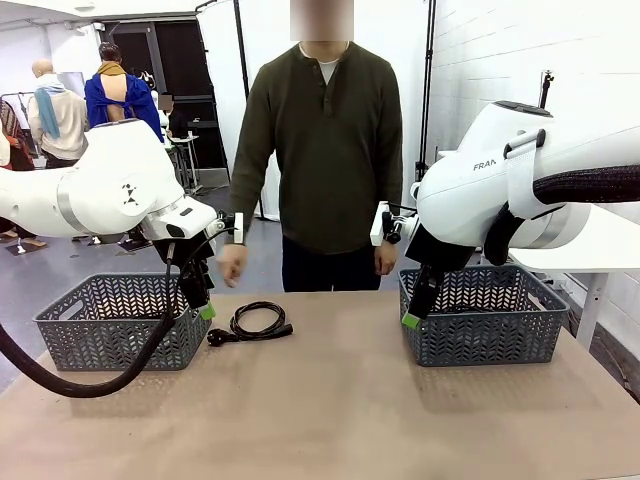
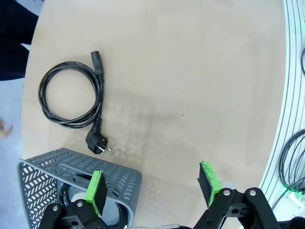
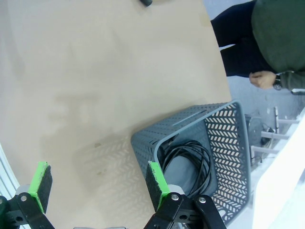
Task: Organize the cables according to human instructions.
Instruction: Pick up a bundle of cables and place it in the basket indicated by the human.
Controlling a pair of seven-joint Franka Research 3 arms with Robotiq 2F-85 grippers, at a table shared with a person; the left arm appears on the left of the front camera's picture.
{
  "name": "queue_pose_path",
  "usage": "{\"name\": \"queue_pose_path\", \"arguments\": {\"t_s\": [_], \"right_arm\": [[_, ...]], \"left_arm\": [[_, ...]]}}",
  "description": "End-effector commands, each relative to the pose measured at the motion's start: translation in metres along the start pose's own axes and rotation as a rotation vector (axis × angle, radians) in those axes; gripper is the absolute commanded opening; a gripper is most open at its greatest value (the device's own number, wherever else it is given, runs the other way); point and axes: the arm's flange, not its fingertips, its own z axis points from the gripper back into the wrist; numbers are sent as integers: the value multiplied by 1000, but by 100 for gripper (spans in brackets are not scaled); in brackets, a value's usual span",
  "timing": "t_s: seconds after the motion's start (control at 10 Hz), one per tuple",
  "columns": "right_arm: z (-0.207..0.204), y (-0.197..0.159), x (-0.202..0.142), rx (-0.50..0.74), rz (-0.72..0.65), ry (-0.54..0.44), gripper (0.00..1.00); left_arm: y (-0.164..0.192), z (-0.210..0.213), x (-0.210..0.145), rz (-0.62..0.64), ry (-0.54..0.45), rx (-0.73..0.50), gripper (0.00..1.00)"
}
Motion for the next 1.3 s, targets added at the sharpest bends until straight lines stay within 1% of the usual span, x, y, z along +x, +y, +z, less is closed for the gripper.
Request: {"name": "queue_pose_path", "arguments": {"t_s": [0.0, 1.2], "right_arm": [[-1, 0, 0, -10, -8, 5, 100], [-1, 0, 0, -10, -8, 5, 100]], "left_arm": [[0, 1, -1, -1, -15, -13, 100], [0, 1, -1, -1, -15, -13, 100]]}}
